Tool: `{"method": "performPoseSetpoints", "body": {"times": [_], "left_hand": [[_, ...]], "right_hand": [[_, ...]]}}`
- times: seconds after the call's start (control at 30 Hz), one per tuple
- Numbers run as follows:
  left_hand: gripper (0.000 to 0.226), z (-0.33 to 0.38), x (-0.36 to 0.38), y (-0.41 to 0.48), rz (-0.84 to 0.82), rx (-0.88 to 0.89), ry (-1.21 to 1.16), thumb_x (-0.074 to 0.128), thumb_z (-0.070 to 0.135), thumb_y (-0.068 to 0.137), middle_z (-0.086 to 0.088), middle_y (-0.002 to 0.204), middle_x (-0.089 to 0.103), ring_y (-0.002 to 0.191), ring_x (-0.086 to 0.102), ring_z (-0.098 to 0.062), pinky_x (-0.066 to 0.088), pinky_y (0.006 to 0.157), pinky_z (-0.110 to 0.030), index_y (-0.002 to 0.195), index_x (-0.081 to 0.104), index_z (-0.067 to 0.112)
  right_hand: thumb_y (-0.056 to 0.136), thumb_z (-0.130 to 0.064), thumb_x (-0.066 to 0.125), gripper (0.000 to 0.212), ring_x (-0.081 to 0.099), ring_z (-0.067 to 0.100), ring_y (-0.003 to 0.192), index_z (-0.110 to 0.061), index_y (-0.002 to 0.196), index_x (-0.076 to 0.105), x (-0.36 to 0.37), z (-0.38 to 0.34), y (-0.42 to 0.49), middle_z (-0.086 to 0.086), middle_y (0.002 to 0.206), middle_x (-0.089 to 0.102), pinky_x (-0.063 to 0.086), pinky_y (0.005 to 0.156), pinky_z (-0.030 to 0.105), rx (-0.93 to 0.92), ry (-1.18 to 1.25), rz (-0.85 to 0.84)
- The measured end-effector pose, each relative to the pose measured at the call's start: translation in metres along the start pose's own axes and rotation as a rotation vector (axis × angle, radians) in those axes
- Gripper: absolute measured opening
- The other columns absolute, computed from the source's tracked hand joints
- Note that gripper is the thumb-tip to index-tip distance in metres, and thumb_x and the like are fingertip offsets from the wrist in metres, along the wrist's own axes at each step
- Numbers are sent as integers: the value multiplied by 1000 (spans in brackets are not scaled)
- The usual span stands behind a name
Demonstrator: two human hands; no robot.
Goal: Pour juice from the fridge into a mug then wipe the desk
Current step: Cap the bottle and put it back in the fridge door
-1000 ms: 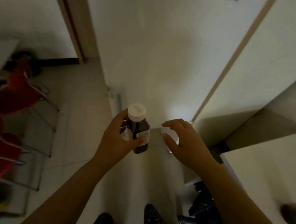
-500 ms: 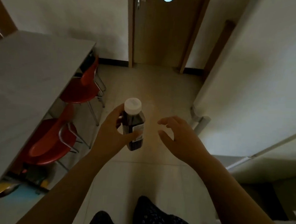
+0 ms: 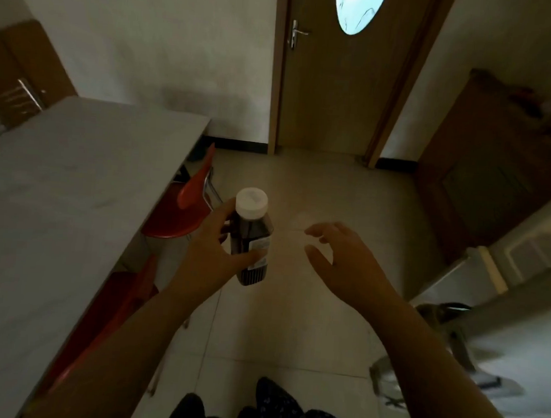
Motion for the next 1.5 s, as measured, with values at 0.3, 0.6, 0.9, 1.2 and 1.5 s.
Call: {"method": "performPoseSetpoints", "body": {"times": [0.3,0.6,0.9,1.2,1.5], "left_hand": [[74,-12,62,149,-228,64,-60,79,20,71,34,113,41,99,43,25,39,80,-5,121,33,48],[81,8,176,315,-601,189,-134,81,13,69,21,118,48,102,51,7,41,88,-16,133,36,35],[77,80,329,360,-1047,361,-278,84,20,64,26,113,56,103,57,9,51,85,-19,122,42,46],[73,193,454,311,-1421,507,-384,76,8,71,19,111,51,100,54,0,46,82,-18,129,38,30],[72,256,508,272,-1698,698,-545,74,9,71,24,111,50,98,53,12,47,75,-10,130,38,28]], "right_hand": [[90,-41,51,28,45,-3,99,-36,118,49,-19,53,83,-16,115,49,37,81,17,205,-2,125],[91,-39,50,32,42,-2,101,-32,123,50,-81,132,144,-10,122,51,39,87,21,626,-45,359],[91,-34,53,30,49,7,111,-30,121,51,-152,171,114,-8,123,53,44,92,25,964,-154,634],[91,-35,53,27,43,-3,102,-32,118,50,-225,217,54,-14,119,51,34,74,7,1158,-223,942],[91,-36,54,30,39,-6,103,-31,121,51,-246,205,24,-15,120,51,30,75,6,1385,-336,1119]]}}
Point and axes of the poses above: each hand's wrist, its own y-axis towards the middle knuckle, its own x-axis out of the palm, z = x × y, the point moved 6 cm from there along y, towards the middle knuckle
